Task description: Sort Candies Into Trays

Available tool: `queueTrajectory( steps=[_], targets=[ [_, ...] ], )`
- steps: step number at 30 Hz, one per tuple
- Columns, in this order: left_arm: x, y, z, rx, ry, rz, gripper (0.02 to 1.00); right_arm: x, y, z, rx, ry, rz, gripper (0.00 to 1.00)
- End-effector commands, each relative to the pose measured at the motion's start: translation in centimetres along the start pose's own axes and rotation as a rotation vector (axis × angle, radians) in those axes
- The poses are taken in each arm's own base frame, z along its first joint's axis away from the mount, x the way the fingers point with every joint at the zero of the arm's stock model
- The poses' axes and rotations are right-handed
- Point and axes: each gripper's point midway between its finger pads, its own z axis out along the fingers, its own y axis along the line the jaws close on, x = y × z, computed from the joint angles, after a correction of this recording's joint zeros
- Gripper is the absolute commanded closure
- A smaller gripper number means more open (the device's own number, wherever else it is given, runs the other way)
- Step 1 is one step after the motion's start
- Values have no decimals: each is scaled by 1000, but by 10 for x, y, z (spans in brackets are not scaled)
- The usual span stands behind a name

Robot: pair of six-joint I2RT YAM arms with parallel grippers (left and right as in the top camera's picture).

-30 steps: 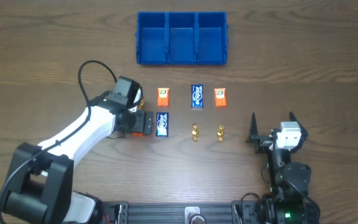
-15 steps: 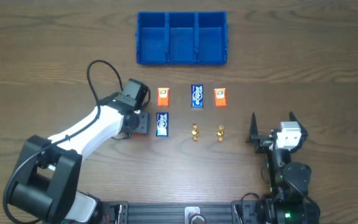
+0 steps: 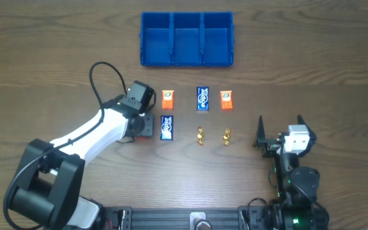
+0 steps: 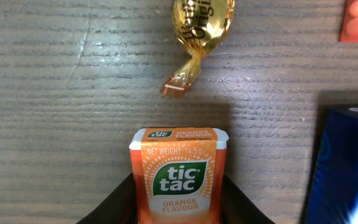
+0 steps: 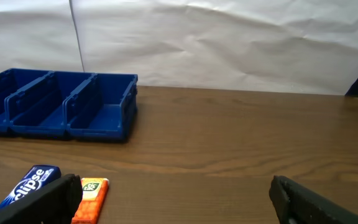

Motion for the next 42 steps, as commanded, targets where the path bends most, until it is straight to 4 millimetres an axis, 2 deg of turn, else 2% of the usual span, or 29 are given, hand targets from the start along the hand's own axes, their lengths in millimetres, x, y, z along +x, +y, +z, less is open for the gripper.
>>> queueTrajectory(
  steps=[1, 4, 5, 7, 10, 12, 14, 17, 20, 24, 28, 29, 31, 33, 34, 37, 39, 40, 42],
  targets=[
    [-46, -25, -37, 40, -133, -24, 750, 0, 1, 0, -4, -2, -8, 3],
    [-89, -34, -81, 29, -254, -29, 748, 0, 1, 0, -4, -2, -8, 3],
    [-109, -36, -103, 13, -310, -37, 746, 0, 1, 0, -4, -2, -8, 3],
    [-141, -39, -135, -2, -395, -54, 748, 0, 1, 0, -4, -2, -8, 3],
    [-191, -47, -159, 2, -484, -39, 746, 0, 1, 0, -4, -2, -8, 3],
    [-226, -51, -163, -1, -517, -26, 746, 0, 1, 0, -4, -2, -8, 5],
    [-250, -52, -159, -11, -516, -38, 752, 0, 1, 0, -4, -2, -8, 3],
    [-273, -53, -145, -28, -494, -42, 752, 0, 1, 0, -4, -2, -8, 3],
    [-292, -56, -122, -25, -475, -46, 730, 0, 1, 0, -4, -2, -8, 3],
    [-299, -50, -96, -12, -437, -79, 715, 0, 1, 0, -4, -2, -8, 3],
    [-300, -43, -93, -17, -432, -86, 691, 0, 1, 0, -4, -2, -8, 5],
    [-300, -43, -93, -13, -431, -87, 625, 0, 1, 0, -4, -2, -8, 3],
    [-300, -45, -92, 1, -425, -78, 400, 0, 1, 0, -4, -2, -8, 3],
    [-299, -49, -93, 7, -424, -73, 314, 0, 1, 0, -4, -2, -8, 3],
    [-298, -51, -93, 9, -423, -67, 301, 0, 1, 0, -4, -2, -8, 3],
    [-290, -65, -116, -4, -453, -34, 248, 0, 1, 0, -4, -2, -8, 3],
    [-278, -76, -134, 8, -461, -10, 240, 0, 1, 0, -4, -2, -8, 3],
    [-269, -81, -142, 15, -457, -4, 235, 0, 1, 0, -4, -2, -8, 3],
    [-236, -92, -150, 37, -430, -19, 233, 0, 1, 0, -4, -2, -8, 3]
  ],
)
